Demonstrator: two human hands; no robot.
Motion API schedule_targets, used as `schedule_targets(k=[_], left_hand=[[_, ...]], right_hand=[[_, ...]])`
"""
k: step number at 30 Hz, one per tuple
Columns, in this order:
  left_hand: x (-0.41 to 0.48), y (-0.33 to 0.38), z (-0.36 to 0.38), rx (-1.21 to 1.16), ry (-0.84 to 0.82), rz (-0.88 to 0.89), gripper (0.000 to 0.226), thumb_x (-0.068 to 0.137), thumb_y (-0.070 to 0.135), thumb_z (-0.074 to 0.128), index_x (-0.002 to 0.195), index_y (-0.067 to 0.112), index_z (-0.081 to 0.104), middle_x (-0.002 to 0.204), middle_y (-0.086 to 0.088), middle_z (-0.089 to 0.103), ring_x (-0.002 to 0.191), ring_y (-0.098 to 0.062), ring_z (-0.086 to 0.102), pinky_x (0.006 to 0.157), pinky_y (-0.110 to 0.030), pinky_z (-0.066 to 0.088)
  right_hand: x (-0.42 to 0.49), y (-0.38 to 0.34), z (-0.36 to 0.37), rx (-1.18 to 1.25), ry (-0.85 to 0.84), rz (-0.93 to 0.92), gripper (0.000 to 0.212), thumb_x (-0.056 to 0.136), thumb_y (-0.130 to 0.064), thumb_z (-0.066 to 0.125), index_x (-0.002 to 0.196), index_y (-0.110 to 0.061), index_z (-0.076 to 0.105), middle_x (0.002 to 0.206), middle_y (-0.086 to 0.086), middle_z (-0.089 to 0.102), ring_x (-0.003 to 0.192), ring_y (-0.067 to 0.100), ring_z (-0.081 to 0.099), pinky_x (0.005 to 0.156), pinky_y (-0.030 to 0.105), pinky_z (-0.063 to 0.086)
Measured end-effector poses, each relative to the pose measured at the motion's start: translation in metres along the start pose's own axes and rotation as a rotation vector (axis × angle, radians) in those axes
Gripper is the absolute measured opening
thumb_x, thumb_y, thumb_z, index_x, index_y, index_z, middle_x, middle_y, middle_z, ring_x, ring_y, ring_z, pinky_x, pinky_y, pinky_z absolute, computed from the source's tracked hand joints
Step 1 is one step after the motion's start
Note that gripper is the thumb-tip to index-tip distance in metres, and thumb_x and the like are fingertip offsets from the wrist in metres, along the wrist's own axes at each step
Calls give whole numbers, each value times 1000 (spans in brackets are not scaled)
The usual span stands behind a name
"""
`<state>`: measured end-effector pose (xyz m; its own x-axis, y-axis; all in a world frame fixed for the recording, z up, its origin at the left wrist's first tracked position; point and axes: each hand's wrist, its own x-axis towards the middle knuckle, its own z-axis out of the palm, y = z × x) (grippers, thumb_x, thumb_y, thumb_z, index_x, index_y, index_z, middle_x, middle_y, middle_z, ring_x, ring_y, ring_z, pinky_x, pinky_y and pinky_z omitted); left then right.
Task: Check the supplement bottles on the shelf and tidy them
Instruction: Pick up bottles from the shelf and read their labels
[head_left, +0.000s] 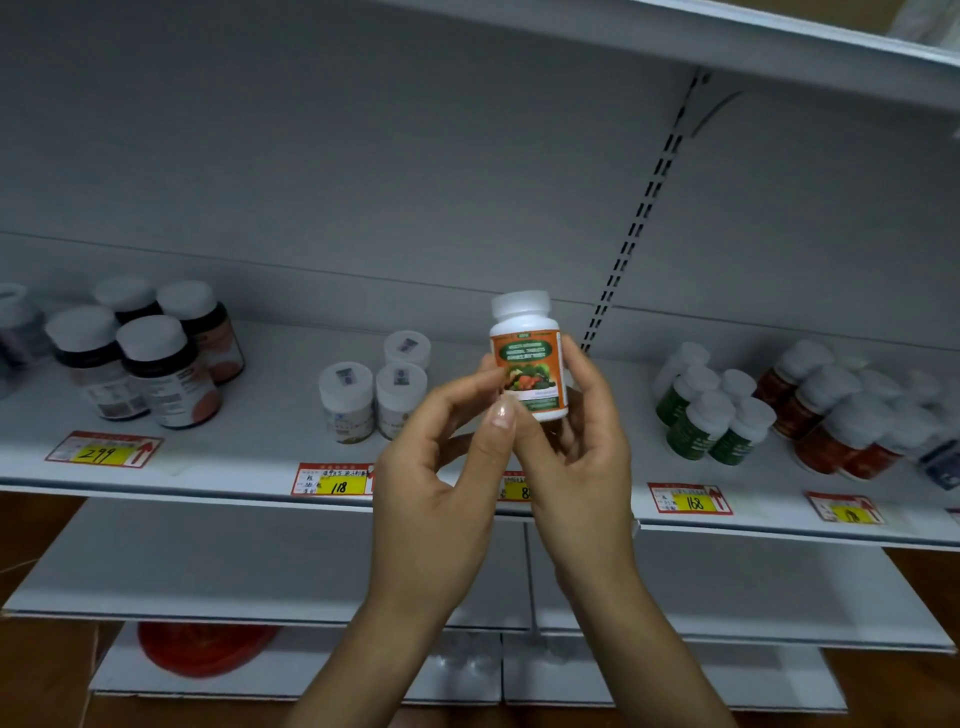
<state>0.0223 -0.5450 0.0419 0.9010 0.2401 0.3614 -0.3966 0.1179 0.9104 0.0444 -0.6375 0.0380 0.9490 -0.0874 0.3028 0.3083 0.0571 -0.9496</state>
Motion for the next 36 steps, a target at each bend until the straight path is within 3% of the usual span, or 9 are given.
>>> schedule_targets(k=[5, 9, 14, 17, 21, 24, 28, 31, 36], left_hand=[[2, 2, 0, 22, -54, 25, 21, 90, 24, 62, 109, 19, 66, 108, 14, 71, 104, -4, 65, 81, -12, 48], [4, -2, -1, -11, 21, -10, 21, 89, 17, 58, 109, 18, 66, 104, 17, 70, 100, 3, 63, 78, -7, 46], [11, -3, 0, -60, -60, -192, 30, 85, 23, 63, 114, 19, 65, 100, 14, 73, 92, 3, 67, 71, -8, 47], [12, 1, 1, -81, -101, -215, 42, 75, 30, 62, 114, 15, 66, 96, 4, 75, 84, -4, 70, 66, -14, 50], [15, 0, -13, 25, -143, -156, 46, 73, 39, 80, 112, 20, 66, 104, 3, 73, 101, -14, 68, 89, -36, 53], [18, 3, -26, 52, -214, -73, 49, 69, 35, 75, 114, 21, 63, 110, 2, 72, 108, -18, 66, 98, -49, 49], [22, 12, -33, 121, -297, 58, 47, 69, 24, 76, 112, 24, 59, 115, 7, 69, 114, -12, 62, 102, -33, 47], [22, 16, -33, 149, -314, 122, 46, 71, 12, 79, 108, 29, 57, 118, 18, 66, 116, -5, 60, 96, -19, 46], [20, 16, -30, 164, -345, 197, 46, 74, 6, 75, 105, 31, 54, 123, 24, 62, 119, -3, 58, 95, -15, 44]], right_hand=[[4, -1, -5, 244, 1, 243, 46, 83, -20, 70, 128, -22, 57, 110, 3, 70, 94, 13, 68, 74, 23, 54], [5, -3, -9, 550, -36, 414, 45, 81, -23, 60, 122, -6, 58, 97, 10, 71, 83, 18, 70, 75, 29, 56], [-2, -5, -11, 653, -136, 491, 34, 85, -31, 49, 99, -12, 72, 101, 19, 70, 85, 24, 70, 71, 30, 56], [-5, -7, -9, 583, -202, 489, 36, 89, -34, 48, 109, -12, 69, 106, 20, 69, 88, 25, 69, 74, 32, 57], [-7, -9, -12, 393, -295, 396, 43, 89, -32, 49, 131, -19, 54, 109, 9, 68, 88, 18, 66, 73, 33, 52], [-10, -14, -15, 433, -366, 376, 49, 89, -21, 50, 138, -20, 47, 113, 5, 67, 91, 16, 65, 73, 29, 53], [-10, -17, -17, 538, -380, 335, 59, 84, -2, 50, 141, -14, 44, 126, 13, 61, 114, 33, 60, 87, 35, 53], [-8, -20, -17, 558, -385, 298, 60, 79, 4, 51, 136, -15, 51, 135, 19, 54, 119, 37, 56, 87, 33, 53], [-9, -23, -19, 576, -370, 276, 59, 77, 6, 51, 130, -19, 58, 140, 19, 51, 128, 40, 49, 85, 30, 53]])
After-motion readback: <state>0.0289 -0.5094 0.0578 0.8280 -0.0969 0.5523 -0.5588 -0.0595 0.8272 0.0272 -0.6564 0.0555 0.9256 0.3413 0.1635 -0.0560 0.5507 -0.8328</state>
